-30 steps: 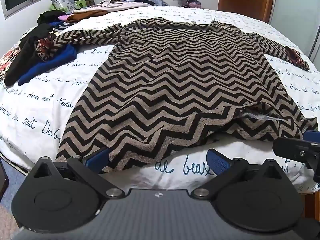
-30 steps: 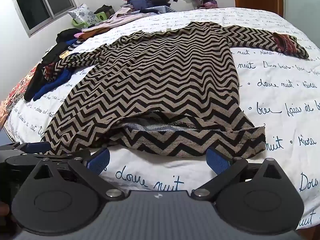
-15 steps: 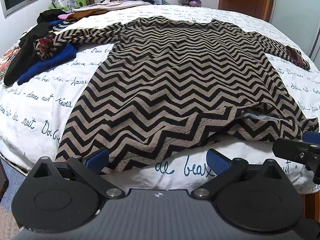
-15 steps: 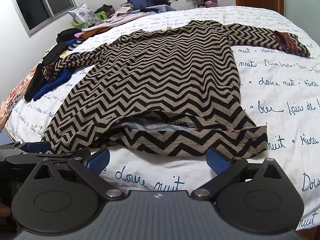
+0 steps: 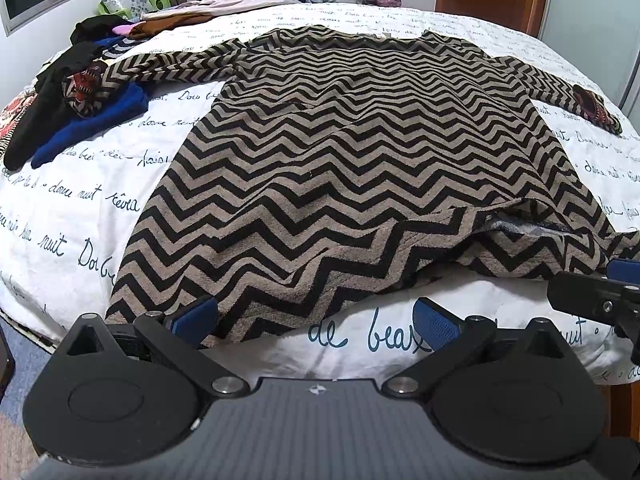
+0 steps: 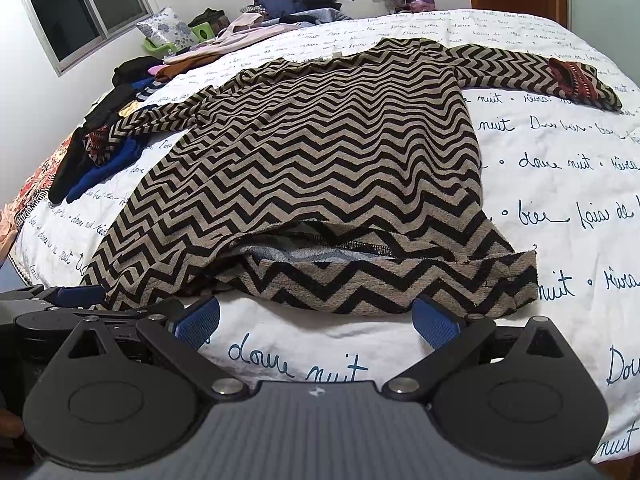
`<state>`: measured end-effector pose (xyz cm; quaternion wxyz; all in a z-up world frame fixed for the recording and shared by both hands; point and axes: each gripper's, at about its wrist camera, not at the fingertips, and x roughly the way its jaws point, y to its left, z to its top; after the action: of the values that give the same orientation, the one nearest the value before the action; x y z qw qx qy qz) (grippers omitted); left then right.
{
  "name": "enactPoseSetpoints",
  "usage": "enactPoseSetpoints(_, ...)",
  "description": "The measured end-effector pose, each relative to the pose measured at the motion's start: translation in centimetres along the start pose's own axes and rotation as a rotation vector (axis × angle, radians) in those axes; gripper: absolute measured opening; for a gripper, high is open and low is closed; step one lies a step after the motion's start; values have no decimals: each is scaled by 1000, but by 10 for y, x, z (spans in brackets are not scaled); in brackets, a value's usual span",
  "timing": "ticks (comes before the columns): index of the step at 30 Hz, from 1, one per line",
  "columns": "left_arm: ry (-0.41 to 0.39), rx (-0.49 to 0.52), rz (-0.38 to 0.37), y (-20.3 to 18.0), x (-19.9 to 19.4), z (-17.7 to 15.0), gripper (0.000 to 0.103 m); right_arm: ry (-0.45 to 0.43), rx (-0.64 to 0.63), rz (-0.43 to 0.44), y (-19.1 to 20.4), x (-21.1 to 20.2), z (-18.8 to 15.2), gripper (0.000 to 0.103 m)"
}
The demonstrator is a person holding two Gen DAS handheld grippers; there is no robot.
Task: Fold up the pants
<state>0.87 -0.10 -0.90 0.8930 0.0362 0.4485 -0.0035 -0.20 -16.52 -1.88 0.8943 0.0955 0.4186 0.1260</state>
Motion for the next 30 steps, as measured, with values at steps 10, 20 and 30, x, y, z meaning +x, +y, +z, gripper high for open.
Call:
enactPoseSetpoints(10,6,8,0,-2,1,-1,103,8,2,12,0,2,-1,103)
enactPoseSetpoints(20,1,11,1,-1,1,2,103,14,-2,18,0,4,-1,103)
enactPoseSetpoints(30,-1,27,3,-4,5,8,103,3,-5,22,-3,6,5,103)
